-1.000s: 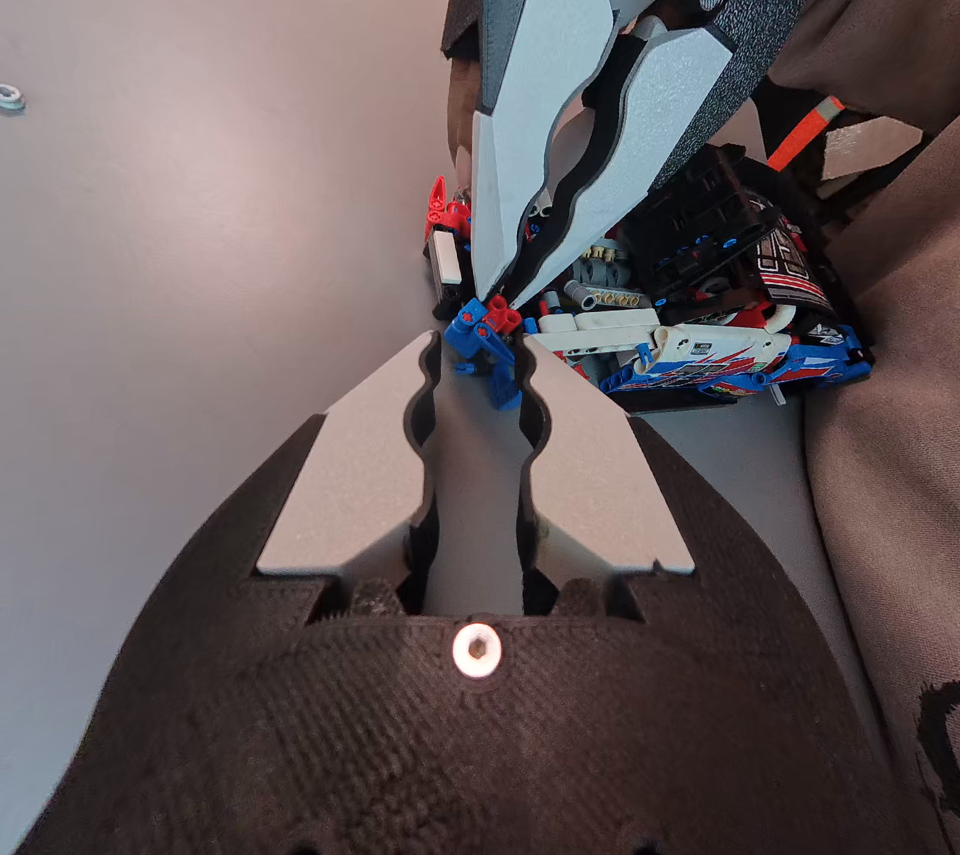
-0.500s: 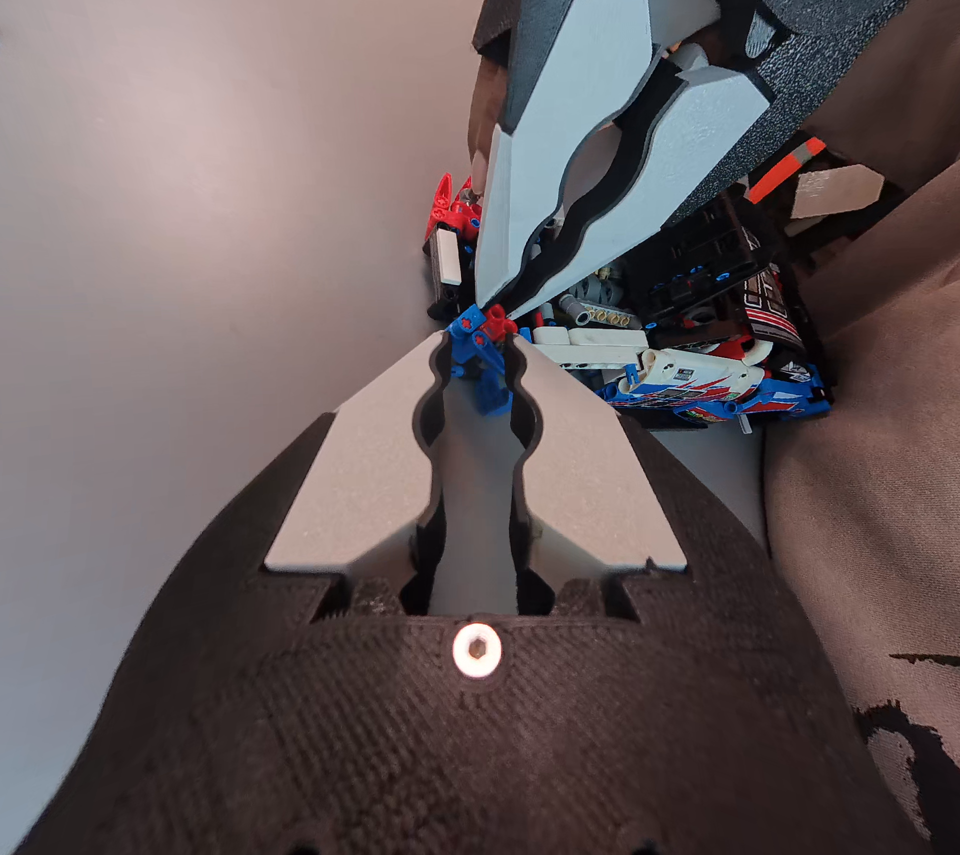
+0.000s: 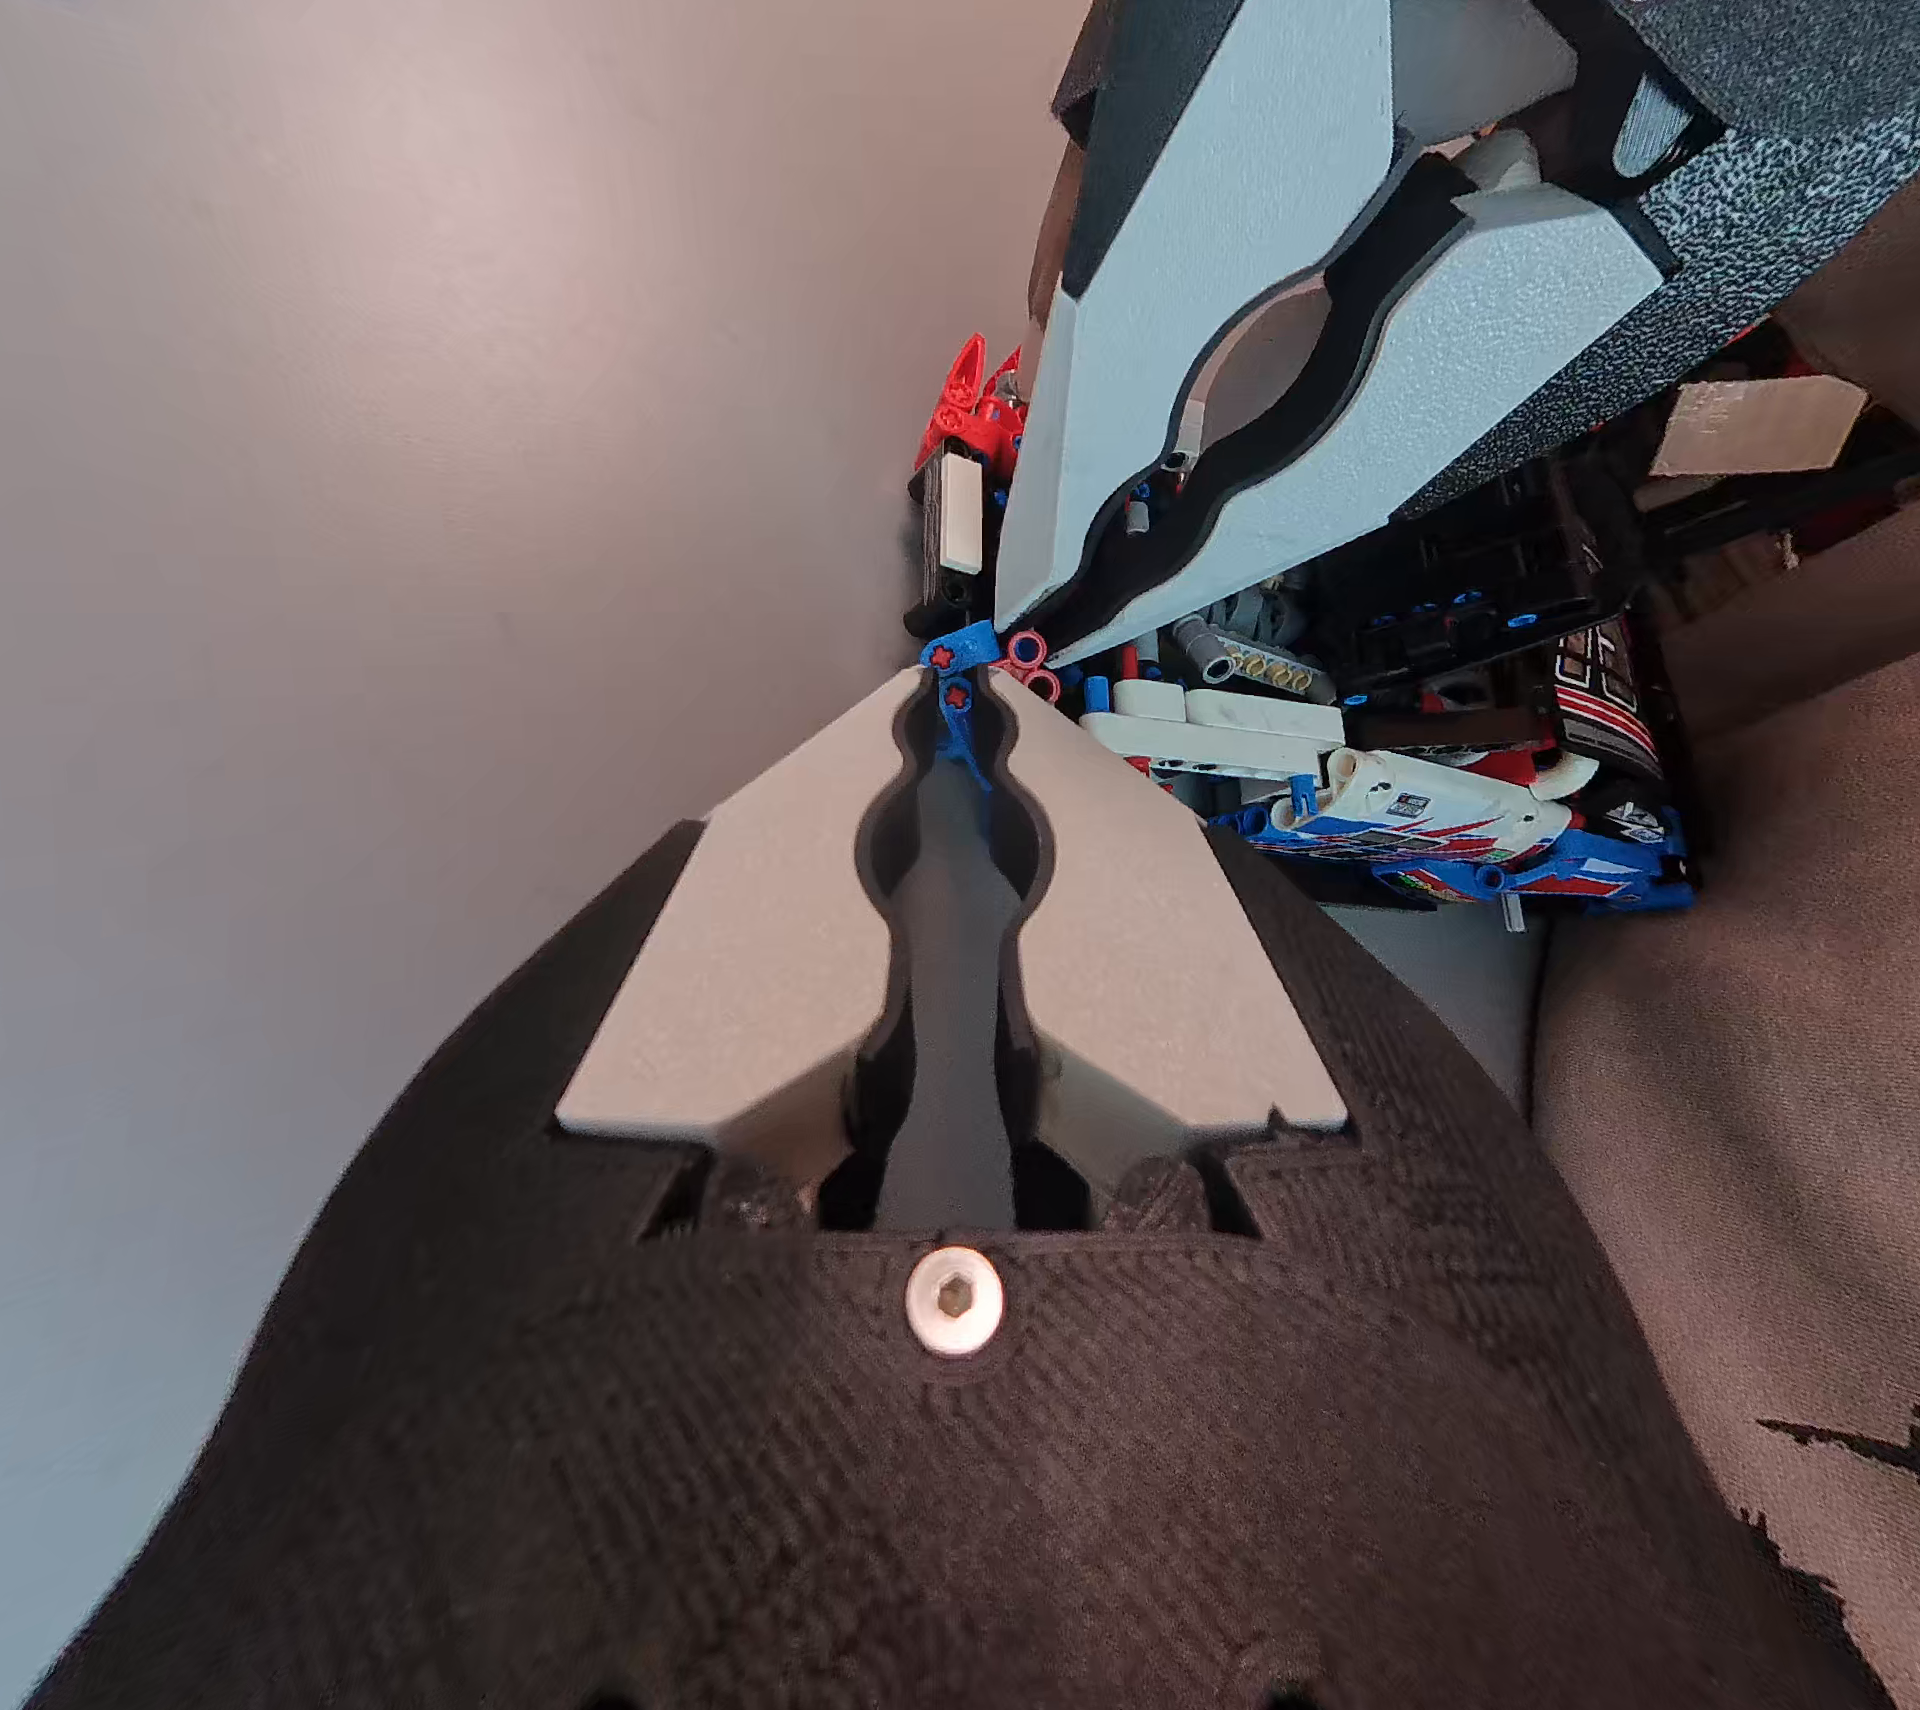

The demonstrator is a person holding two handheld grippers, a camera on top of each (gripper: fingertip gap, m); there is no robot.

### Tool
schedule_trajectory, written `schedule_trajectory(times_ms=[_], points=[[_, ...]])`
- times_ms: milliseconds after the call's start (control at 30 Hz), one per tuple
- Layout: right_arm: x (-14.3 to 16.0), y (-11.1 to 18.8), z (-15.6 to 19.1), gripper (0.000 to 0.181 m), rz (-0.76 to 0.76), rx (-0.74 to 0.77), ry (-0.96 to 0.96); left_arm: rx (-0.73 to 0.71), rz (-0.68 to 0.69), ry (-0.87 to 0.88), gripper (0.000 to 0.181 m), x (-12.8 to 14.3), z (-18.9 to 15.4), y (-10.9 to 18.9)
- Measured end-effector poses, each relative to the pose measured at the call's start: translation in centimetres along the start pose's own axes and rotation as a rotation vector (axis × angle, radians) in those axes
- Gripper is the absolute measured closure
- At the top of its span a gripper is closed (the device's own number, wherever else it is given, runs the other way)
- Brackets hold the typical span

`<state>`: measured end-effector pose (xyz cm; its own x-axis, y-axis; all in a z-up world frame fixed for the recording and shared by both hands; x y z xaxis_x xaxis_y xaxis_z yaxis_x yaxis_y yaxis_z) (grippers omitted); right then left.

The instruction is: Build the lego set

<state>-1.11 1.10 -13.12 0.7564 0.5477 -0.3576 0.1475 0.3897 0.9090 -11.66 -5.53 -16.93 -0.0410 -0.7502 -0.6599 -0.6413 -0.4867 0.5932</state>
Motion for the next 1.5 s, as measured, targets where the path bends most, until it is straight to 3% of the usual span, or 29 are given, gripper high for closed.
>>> schedule_trajectory(times_ms=[33, 400, 533, 900, 1500], points=[[0.1, 0.0, 0.0, 0.179, -0.006, -0.003, -0.003, -0.005, -0.002, -0.005, 0.178, 0.0, 0.0, -0.1], [0.4, 0.0, 0.2, 0.18, -0.043, 0.021, 0.047, 0.031, 0.04, -0.065, 0.165, 0.5, 0.1, 0.9], [0.5, 0.0, 0.2, 0.18, -0.054, 0.027, 0.057, 0.06, 0.042, -0.083, 0.171, 0.6, -0.2, 0.4], [0.6, 0.9, 0.4, 0.176, -0.081, 0.021, 0.007, -0.063, 0.059, -0.181, 0.176, 0.2, -1.4, 0.6], [0.1, 1.2, 1.1, 0.177, -0.057, 0.096, -0.102, -0.163, 0.081, -0.126, 0.178, -0.3, -1.6, 0.4]])
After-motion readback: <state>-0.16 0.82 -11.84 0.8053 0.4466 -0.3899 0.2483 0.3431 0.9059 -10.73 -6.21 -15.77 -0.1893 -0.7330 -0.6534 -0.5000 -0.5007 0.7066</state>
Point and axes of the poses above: each gripper's, where its closed fingertips meet, y back along the fingers, x out of its underside, z = x × y across the jaws, the point moved 10 cm from there along y, back along the fingers, and after that the axes turned 7 degrees about -x, right-handed, at the moved point
